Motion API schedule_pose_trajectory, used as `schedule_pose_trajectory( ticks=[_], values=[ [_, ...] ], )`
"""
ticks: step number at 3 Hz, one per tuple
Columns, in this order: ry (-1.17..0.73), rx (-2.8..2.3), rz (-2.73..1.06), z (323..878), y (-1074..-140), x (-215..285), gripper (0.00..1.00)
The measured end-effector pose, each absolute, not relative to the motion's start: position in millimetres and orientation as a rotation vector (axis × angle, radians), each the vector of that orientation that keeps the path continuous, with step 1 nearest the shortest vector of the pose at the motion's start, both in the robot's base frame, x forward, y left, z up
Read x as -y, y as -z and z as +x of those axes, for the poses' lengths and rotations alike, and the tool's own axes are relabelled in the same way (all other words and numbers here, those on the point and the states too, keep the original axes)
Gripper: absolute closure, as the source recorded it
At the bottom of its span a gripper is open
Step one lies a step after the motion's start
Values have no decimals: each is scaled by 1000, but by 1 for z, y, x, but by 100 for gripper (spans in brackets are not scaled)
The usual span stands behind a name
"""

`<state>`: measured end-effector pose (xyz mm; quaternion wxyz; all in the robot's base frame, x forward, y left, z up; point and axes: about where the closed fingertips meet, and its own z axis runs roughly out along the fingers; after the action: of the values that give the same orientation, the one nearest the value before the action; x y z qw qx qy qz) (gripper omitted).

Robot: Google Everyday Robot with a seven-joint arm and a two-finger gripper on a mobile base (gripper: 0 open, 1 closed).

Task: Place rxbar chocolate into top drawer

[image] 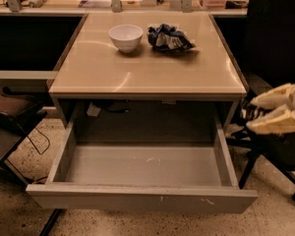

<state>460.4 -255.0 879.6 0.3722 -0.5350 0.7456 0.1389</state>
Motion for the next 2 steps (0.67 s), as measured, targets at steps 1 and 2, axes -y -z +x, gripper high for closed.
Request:
schedule_pose_trajectory(
  ticks=[1,2],
  values=[
    [-341,-1956,-1418,460,-829,243,100],
    [-358,-2009,-1432,518,-774,199,100]
  ],
)
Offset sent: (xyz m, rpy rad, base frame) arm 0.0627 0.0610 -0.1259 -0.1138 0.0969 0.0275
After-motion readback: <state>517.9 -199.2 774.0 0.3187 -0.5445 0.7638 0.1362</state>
